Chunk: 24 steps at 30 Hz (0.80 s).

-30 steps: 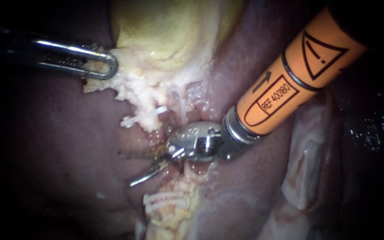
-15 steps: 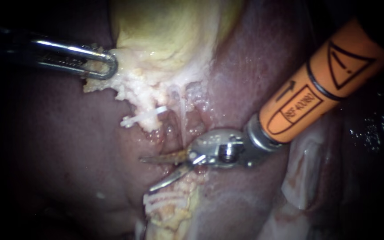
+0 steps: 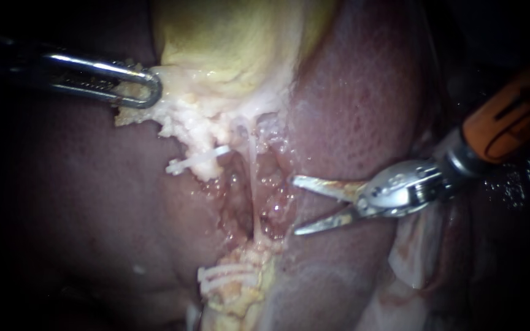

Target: Go back from the cut left tube

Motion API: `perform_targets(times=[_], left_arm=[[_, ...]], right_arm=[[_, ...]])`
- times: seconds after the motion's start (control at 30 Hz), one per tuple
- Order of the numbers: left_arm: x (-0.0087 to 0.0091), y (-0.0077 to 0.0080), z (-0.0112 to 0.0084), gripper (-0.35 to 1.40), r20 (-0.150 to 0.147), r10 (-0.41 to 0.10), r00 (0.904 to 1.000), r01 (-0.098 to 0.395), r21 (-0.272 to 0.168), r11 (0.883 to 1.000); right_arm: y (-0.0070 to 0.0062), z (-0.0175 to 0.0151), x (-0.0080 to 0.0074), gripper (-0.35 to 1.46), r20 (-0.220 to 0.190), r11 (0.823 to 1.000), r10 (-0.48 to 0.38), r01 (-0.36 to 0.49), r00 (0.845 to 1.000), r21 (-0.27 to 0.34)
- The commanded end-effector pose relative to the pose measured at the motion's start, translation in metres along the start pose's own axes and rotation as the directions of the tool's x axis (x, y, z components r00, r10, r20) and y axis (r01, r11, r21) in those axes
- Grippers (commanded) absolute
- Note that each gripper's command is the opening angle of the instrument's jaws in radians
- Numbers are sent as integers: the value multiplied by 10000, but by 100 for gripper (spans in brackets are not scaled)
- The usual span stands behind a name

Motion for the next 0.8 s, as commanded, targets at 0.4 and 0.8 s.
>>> perform_targets(times=[0.4, 0.8], left_arm=[[-3, -4, 5, -35, -10, 25, 10000, -25, 22, 10000], [-37, -42, 55, -35, 229, 215, 9995, -218, 130, 9997]], right_arm=[[9, -26, -2, 143, -12, 9993, -130, 130, 9999, 349], [10, -25, -2, 145, -11, 9993, -130, 130, 9999, 345]])
